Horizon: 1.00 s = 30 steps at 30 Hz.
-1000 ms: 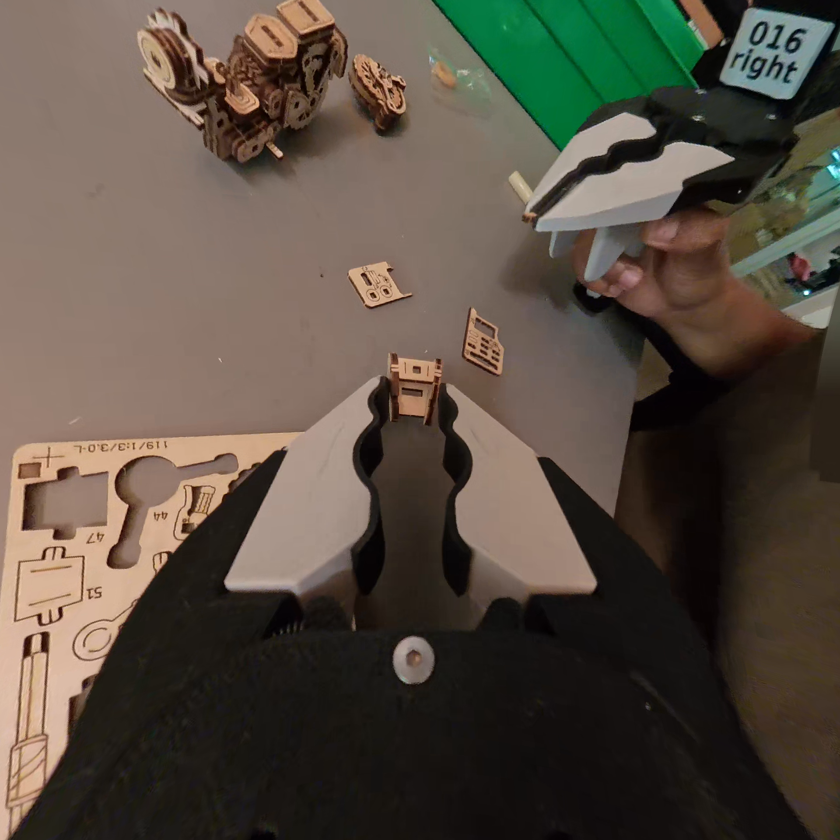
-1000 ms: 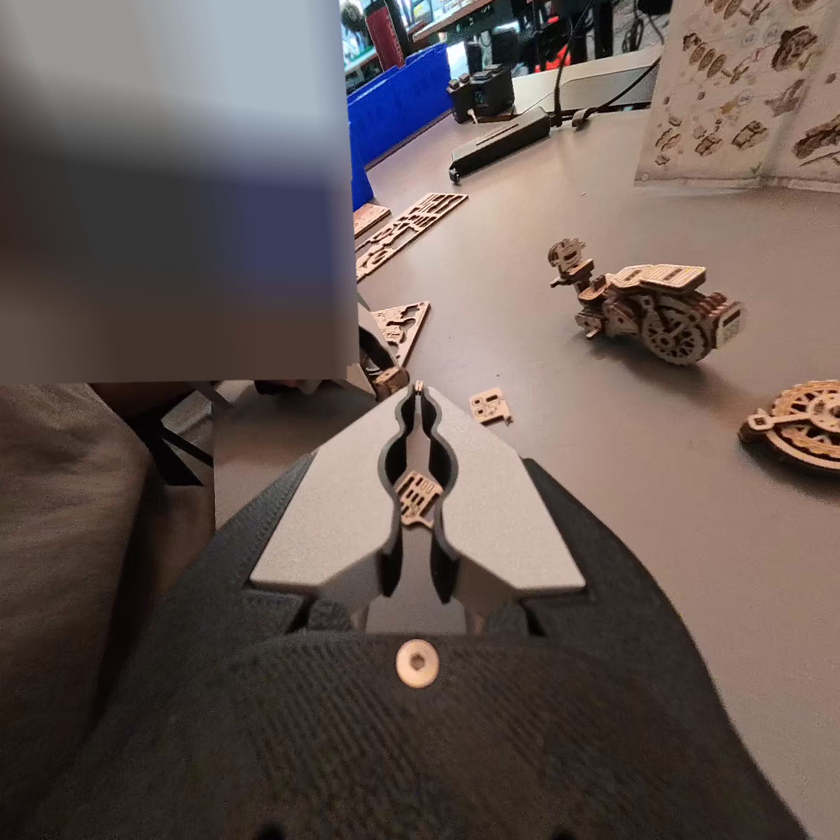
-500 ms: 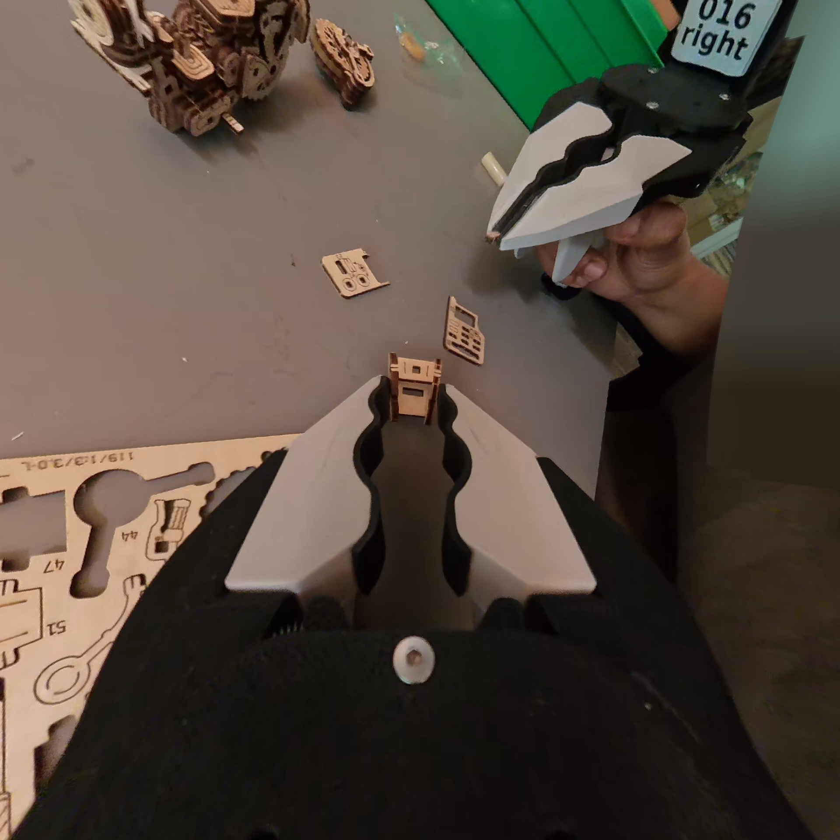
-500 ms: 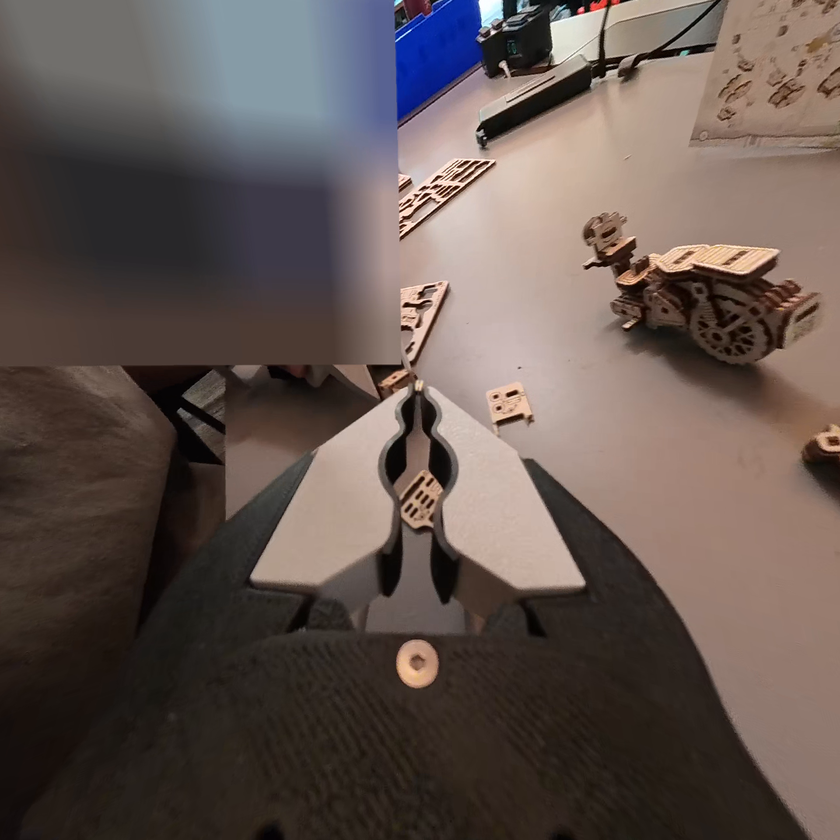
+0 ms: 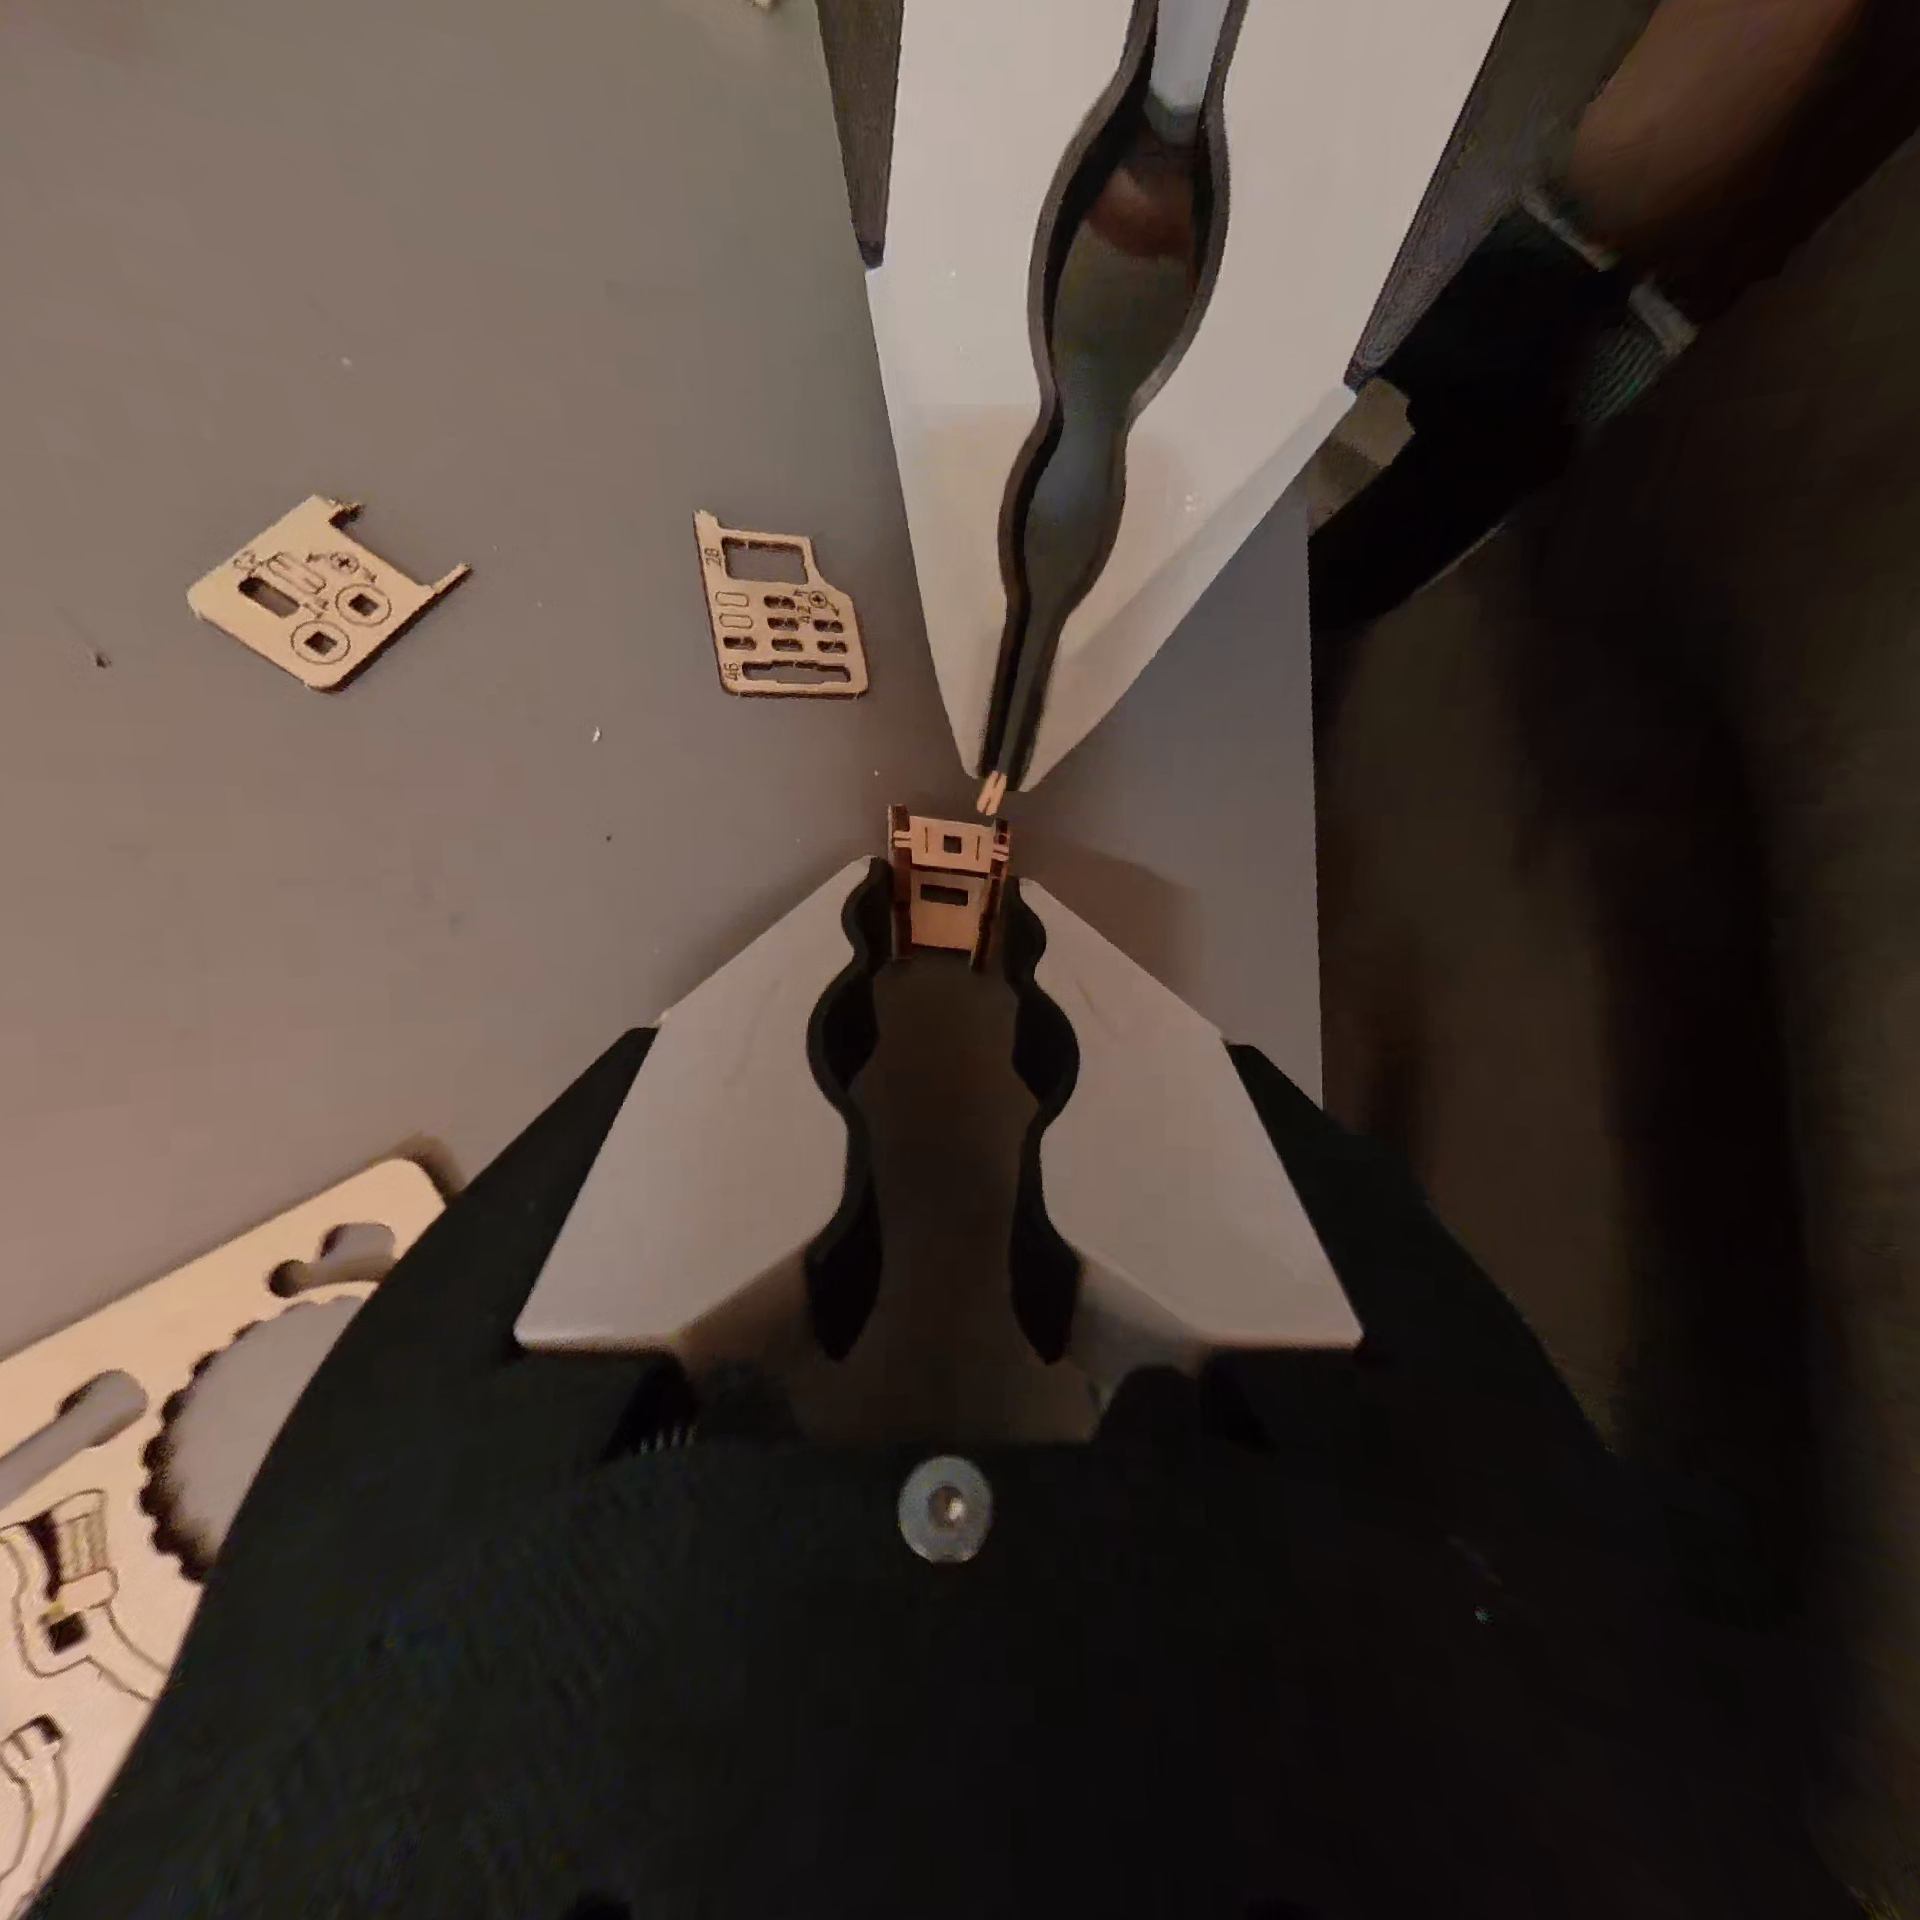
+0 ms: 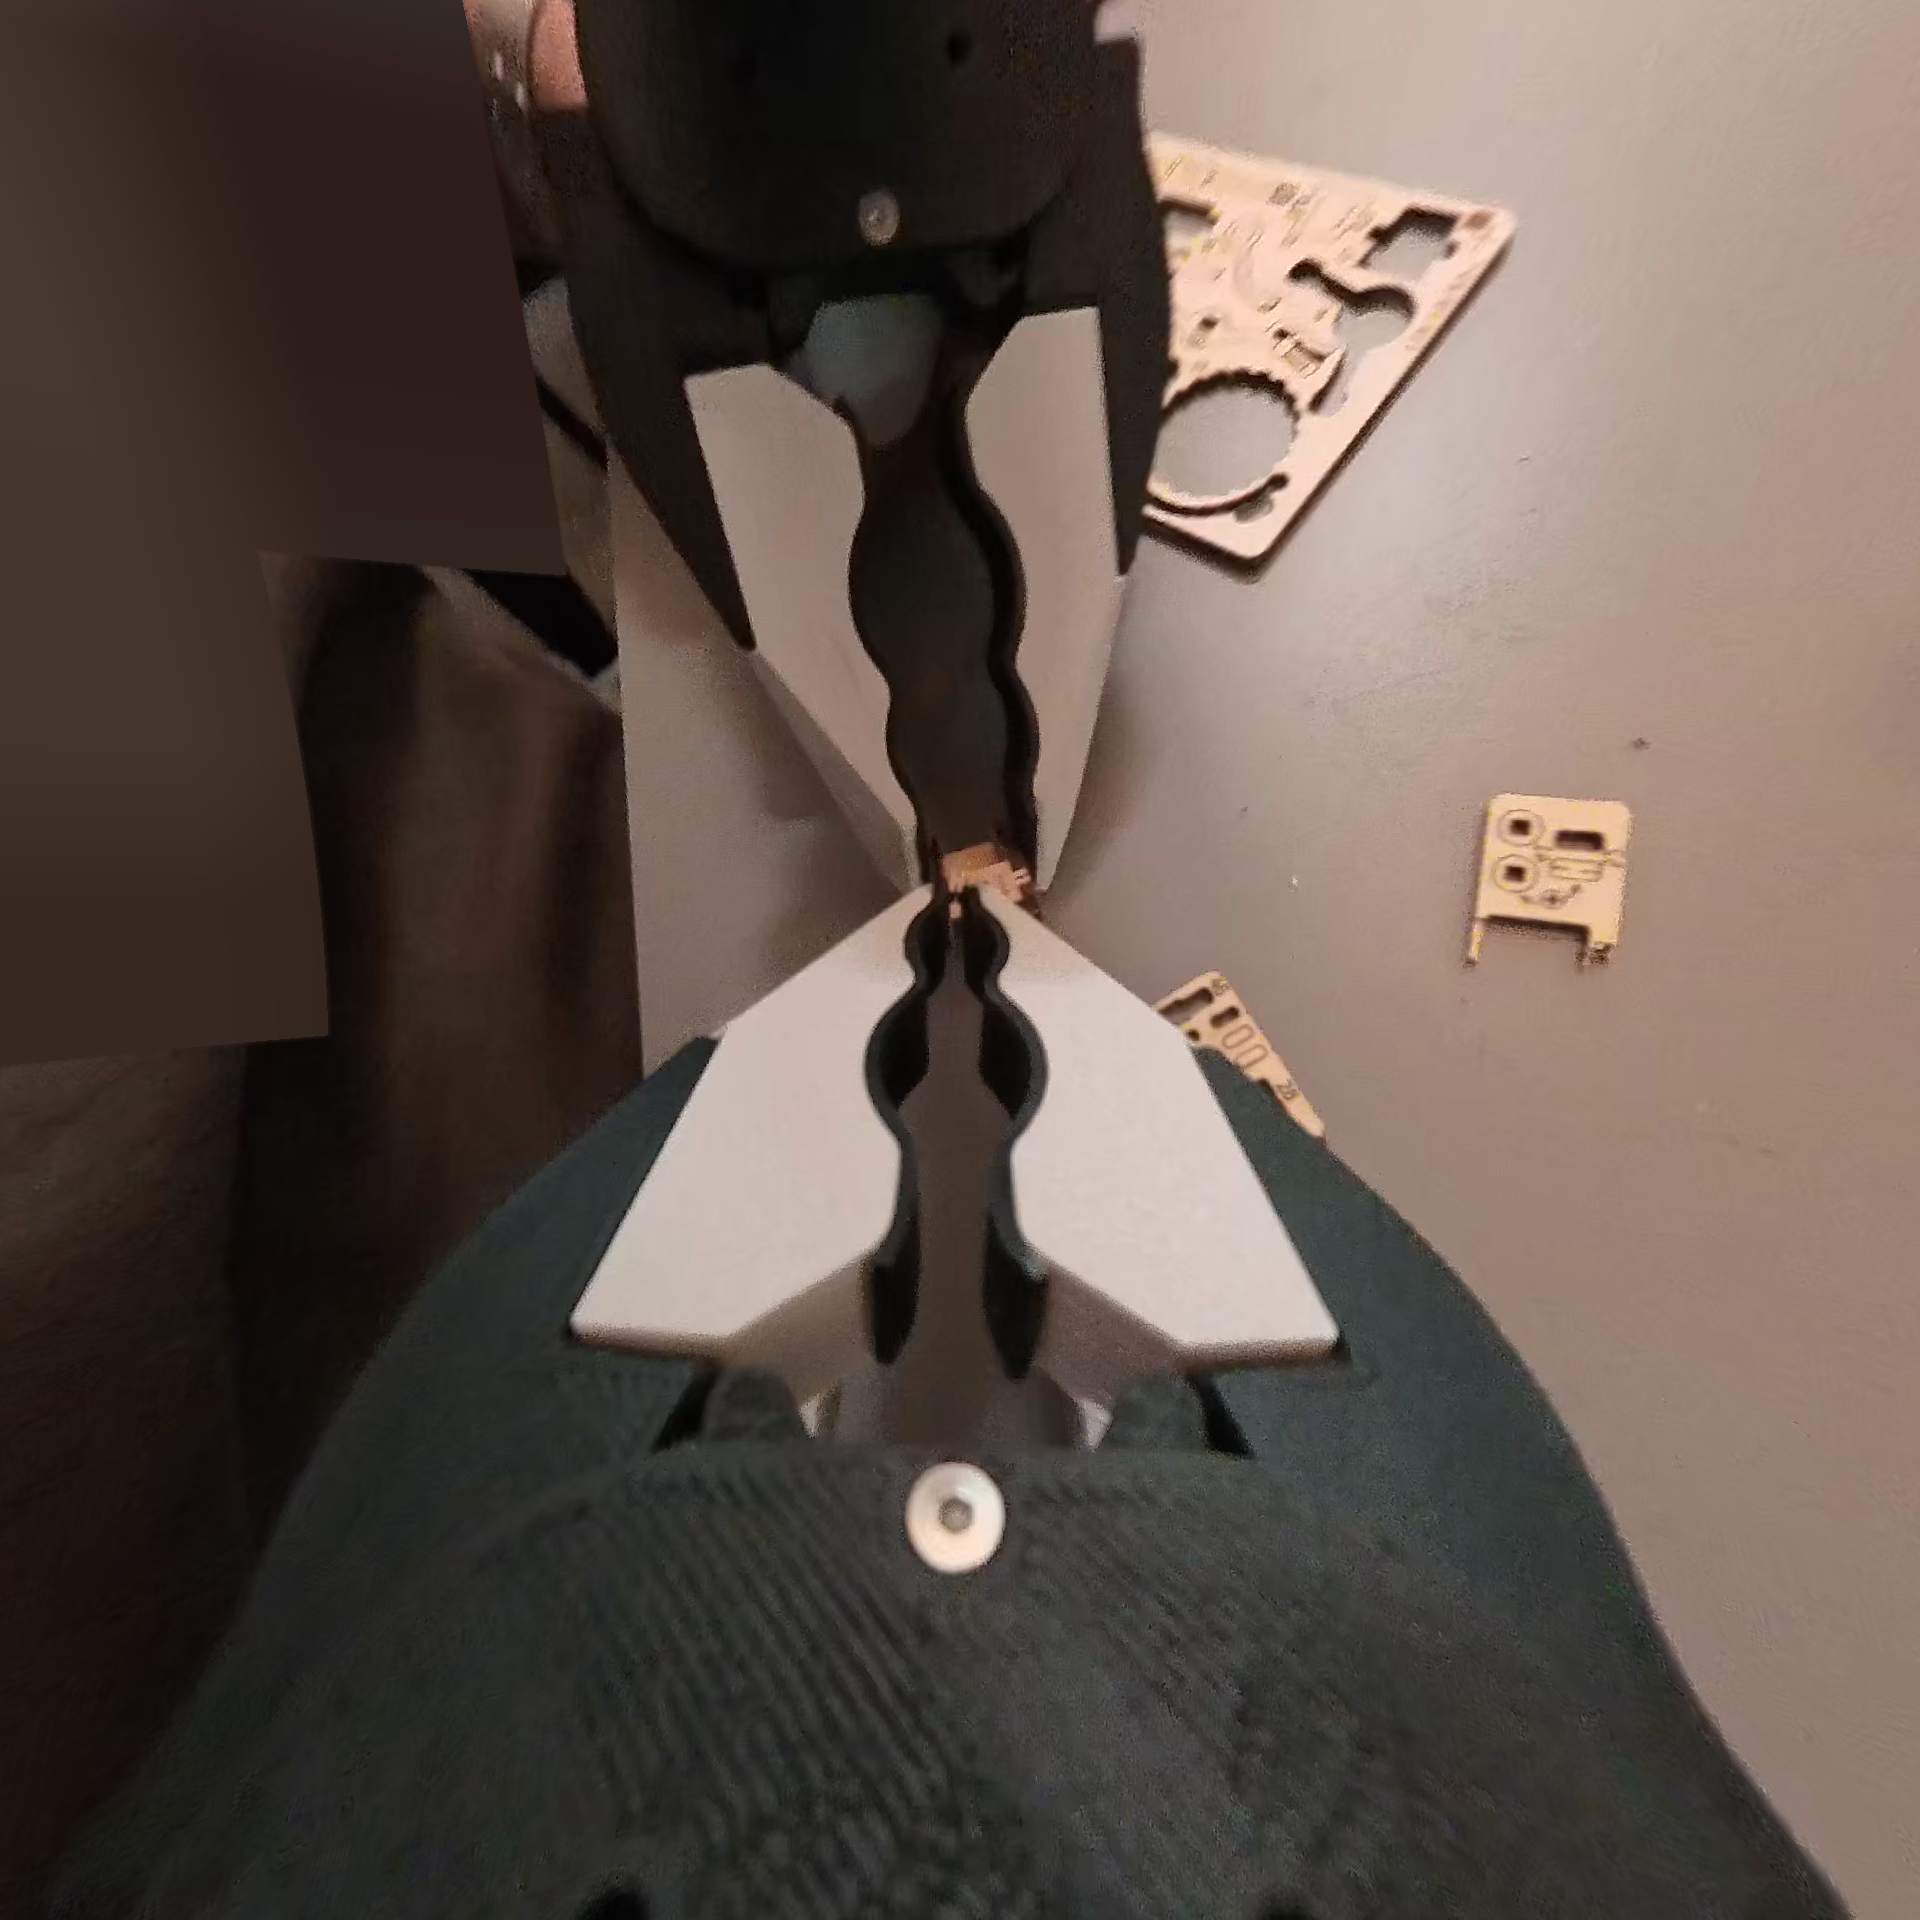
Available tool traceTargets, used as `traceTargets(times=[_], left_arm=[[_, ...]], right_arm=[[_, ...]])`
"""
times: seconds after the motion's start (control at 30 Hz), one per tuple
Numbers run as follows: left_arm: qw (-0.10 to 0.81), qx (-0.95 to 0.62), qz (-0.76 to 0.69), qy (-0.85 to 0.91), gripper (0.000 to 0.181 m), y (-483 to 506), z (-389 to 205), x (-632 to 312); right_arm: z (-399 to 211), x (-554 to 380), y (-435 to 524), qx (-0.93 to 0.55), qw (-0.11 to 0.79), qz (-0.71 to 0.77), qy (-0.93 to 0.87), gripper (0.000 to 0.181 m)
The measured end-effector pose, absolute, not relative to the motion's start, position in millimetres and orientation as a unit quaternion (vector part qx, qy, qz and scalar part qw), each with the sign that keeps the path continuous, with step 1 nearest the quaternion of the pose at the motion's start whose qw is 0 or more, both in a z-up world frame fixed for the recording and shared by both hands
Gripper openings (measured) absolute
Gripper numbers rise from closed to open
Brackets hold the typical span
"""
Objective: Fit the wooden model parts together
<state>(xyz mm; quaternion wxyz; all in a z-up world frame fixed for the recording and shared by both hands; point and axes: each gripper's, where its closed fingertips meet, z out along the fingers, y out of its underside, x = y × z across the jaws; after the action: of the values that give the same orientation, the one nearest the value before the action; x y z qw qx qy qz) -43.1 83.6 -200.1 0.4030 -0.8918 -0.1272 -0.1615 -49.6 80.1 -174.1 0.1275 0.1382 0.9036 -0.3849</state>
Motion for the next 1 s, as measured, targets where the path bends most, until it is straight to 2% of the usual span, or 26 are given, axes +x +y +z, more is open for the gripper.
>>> traceTargets(times=[0.03, 0.37, 1.0], left_arm=[[0.401, -0.894, -0.161, -0.121, 0.021, 83, -200, -43], [0.395, -0.901, -0.146, -0.105, 0.021, 84, -201, -46], [0.392, -0.903, -0.141, -0.103, 0.020, 85, -201, -45]], right_arm=[[-174, -48, 81, 0.127, 0.130, -0.366, 0.912, 0.001], [-182, -55, 81, 0.064, 0.125, -0.252, 0.957, 0.001], [-189, -51, 82, 0.033, 0.136, -0.180, 0.974, 0.001]])
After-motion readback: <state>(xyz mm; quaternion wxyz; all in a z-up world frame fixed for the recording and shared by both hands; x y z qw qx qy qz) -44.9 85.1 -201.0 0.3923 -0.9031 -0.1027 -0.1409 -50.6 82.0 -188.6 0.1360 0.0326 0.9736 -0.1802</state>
